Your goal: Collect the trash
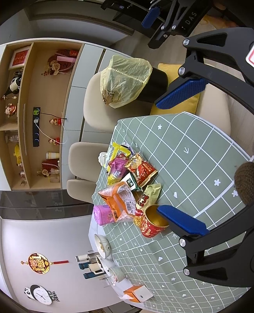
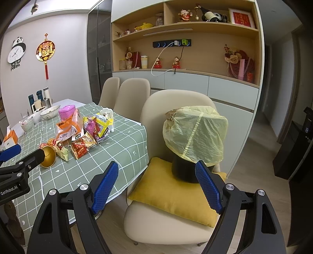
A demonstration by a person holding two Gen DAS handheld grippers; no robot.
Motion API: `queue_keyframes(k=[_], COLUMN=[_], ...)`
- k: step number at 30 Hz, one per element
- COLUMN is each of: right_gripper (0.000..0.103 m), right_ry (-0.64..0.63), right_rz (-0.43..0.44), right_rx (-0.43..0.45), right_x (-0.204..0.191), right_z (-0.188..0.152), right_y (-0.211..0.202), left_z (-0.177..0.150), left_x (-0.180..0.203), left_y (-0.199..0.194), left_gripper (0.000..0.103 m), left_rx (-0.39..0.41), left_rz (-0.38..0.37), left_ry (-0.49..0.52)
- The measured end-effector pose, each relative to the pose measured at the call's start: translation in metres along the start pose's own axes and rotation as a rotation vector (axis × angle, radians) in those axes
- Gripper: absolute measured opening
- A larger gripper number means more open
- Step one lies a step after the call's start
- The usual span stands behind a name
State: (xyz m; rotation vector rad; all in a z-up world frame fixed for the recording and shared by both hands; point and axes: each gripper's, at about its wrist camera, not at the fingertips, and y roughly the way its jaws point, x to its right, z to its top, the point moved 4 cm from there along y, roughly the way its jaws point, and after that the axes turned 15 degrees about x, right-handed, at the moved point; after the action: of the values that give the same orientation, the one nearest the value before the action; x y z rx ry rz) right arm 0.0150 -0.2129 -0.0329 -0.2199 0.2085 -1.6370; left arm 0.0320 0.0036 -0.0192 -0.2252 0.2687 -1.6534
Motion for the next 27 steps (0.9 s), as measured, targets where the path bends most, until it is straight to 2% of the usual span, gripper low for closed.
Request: queue_keyframes(k=[6,13,16,18,22,23,24,27], right_gripper=[0.077,0.077,0.077,0.077,0.077,0.077,0.077,0.077], right_ry=[-0.004,-0.017,-0.017,-0.021,-0.037,-0.041,-0.045,-0.049], right_rz=[-0.003,0.005,0.014,0.022,0.04,0.042,0.042,0.055], right_rx=[-0.013,-0.055,-0.08,-0.103,-0.132,-0.133,-0.134,-0.142], right_x=[-0.004,-0.016,-0.022,-0.027,-0.035,-0.037,-0.037,-0.035], right_z=[-0.003,-0.012,-0.018,-0.024,-0.028,-0.028,-0.028,-0.025], right_y=[0.003,0.011,0.016,0.02,0.025,0.026,0.028,0.036], left_z=[-0.007,-0.014,-0.019,-0.023,-0.029,-0.032,-0.034,-0.043], left_x=[-0.019,-0.101,-0.135,-0.156,-0.174,-0.175,-0.175,-0.166], left_y=[0.011,0.032,0.038,0.045,0.059,0.064,0.07,0.088], left_gripper=[0.094,0.094,0.094,0.094,0.093,0.09,0.087,0.078], left_rx=[-0.044,-0.076,-0.096,-0.129,-0.184,-0.202,-0.217,-0.25], left_rz=[0.009,0.168,0.208,0.222,0.215,0.206,0.199,0.227], left_ry=[-0.033,-0.105,-0.178,-0.241,-0.323,-0.337,-0.336,-0.236])
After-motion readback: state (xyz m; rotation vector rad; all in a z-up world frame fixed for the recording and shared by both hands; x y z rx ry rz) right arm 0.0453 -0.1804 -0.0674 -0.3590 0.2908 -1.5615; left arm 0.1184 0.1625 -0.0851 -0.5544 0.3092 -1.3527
